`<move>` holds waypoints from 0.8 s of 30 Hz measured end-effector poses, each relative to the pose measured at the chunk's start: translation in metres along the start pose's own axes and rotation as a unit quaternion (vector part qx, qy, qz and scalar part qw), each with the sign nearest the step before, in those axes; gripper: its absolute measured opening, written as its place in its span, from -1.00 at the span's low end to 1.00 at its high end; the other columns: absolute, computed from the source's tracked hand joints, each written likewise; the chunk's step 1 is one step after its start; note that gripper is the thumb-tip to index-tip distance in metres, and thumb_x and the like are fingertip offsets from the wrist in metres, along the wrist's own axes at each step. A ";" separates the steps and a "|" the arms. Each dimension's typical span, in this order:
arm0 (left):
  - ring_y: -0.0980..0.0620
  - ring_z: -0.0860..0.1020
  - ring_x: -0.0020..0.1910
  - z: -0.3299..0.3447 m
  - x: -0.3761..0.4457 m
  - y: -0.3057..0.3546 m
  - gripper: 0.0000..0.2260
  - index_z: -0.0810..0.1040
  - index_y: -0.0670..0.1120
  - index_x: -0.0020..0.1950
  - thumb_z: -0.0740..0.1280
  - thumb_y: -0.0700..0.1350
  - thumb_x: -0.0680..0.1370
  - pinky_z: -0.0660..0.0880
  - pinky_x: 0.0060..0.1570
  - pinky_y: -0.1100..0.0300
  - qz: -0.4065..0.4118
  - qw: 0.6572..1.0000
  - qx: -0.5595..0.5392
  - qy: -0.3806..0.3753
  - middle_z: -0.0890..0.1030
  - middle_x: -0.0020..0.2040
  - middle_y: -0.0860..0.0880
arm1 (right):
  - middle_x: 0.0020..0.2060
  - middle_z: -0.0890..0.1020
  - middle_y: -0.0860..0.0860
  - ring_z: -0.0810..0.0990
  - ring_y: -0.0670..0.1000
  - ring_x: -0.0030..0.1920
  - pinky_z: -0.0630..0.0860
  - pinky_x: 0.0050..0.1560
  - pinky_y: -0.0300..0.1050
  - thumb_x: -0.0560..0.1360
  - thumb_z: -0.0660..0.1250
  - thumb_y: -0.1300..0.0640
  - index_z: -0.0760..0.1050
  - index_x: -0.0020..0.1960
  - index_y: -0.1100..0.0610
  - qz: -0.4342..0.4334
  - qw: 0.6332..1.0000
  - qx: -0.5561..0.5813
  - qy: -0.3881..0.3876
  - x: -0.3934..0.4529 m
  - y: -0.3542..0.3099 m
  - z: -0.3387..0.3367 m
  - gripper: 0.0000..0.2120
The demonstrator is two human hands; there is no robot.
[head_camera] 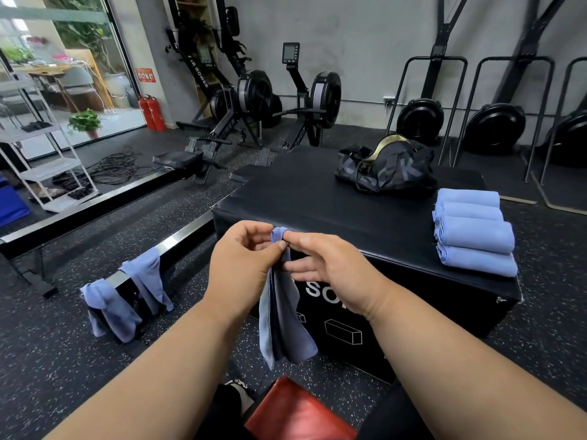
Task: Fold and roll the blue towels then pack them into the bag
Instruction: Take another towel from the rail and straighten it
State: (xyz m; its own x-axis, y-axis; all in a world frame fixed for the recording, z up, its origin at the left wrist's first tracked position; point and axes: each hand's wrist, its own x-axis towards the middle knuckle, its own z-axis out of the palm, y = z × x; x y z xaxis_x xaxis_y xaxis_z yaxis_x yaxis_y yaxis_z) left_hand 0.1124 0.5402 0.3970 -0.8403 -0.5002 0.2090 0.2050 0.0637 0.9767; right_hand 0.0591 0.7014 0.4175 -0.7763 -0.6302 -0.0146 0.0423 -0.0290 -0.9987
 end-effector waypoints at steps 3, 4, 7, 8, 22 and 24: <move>0.05 0.69 -0.03 0.000 0.000 -0.002 -0.77 0.66 -0.09 0.09 0.54 -0.33 0.51 0.59 0.03 0.21 0.006 1.000 0.011 0.003 0.74 0.00 -0.08 | 0.25 0.68 -0.05 0.73 0.10 0.18 0.59 0.34 0.15 0.37 0.35 -0.20 0.64 0.23 -0.11 0.001 1.000 -0.016 -0.001 0.000 -0.001 0.002 -0.55; 0.03 0.70 -0.01 0.000 -0.001 -0.002 -0.78 0.67 -0.07 0.10 0.54 -0.30 0.52 0.59 0.04 0.21 0.008 1.000 0.015 0.006 0.75 0.01 -0.08 | 0.23 0.70 -0.07 0.72 0.09 0.19 0.58 0.35 0.14 0.38 0.34 -0.21 0.64 0.22 -0.12 0.001 1.000 -0.021 -0.003 0.000 -0.001 0.003 -0.55; 0.04 0.71 -0.01 -0.001 0.001 -0.004 -0.83 0.70 -0.03 0.10 0.48 -0.26 0.58 0.58 0.04 0.17 0.005 0.999 0.016 0.037 0.75 -0.01 -0.04 | 0.10 0.74 -0.21 0.72 0.02 0.19 0.57 0.37 0.10 0.53 0.30 -0.16 0.63 0.20 -0.14 -0.001 1.000 -0.030 -0.009 -0.003 -0.004 0.005 -0.70; 0.07 0.70 -0.04 -0.002 0.002 -0.005 -0.83 0.70 -0.02 0.08 0.47 -0.27 0.58 0.57 0.03 0.17 0.001 0.999 0.012 0.050 0.75 -0.03 -0.03 | 0.10 0.74 -0.20 0.72 0.02 0.19 0.57 0.37 0.10 0.60 0.32 -0.12 0.62 0.22 -0.13 0.001 1.000 -0.031 -0.007 -0.003 -0.005 0.005 -0.76; 0.11 0.68 -0.13 -0.001 -0.002 -0.003 -0.77 0.63 -0.08 0.02 0.50 -0.38 0.51 0.59 -0.11 0.28 -0.007 1.000 -0.016 0.014 0.73 -0.14 0.04 | 0.25 0.68 0.10 0.74 0.12 0.14 0.60 0.32 0.13 0.51 0.27 -0.10 0.68 0.21 0.14 0.002 1.000 -0.010 0.004 0.001 0.004 -0.006 -0.56; 0.15 0.65 -0.18 -0.006 0.001 0.001 -0.77 0.62 -0.07 0.01 0.50 -0.38 0.52 0.56 -0.14 0.31 -0.008 0.999 -0.034 0.006 0.71 -0.18 0.07 | 0.17 0.72 0.11 0.76 0.16 0.09 0.62 0.26 0.13 0.54 0.27 -0.07 0.64 0.20 0.18 0.006 0.999 0.007 0.030 0.003 0.003 -0.010 -0.59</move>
State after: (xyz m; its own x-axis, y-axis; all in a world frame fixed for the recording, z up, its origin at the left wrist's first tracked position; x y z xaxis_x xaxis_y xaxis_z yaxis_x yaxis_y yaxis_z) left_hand 0.1147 0.5347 0.3979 -0.8375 -0.5114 0.1927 0.2256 -0.0024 0.9742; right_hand 0.0506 0.7071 0.4144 -0.8126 -0.5821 -0.0301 0.0608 -0.0333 -0.9976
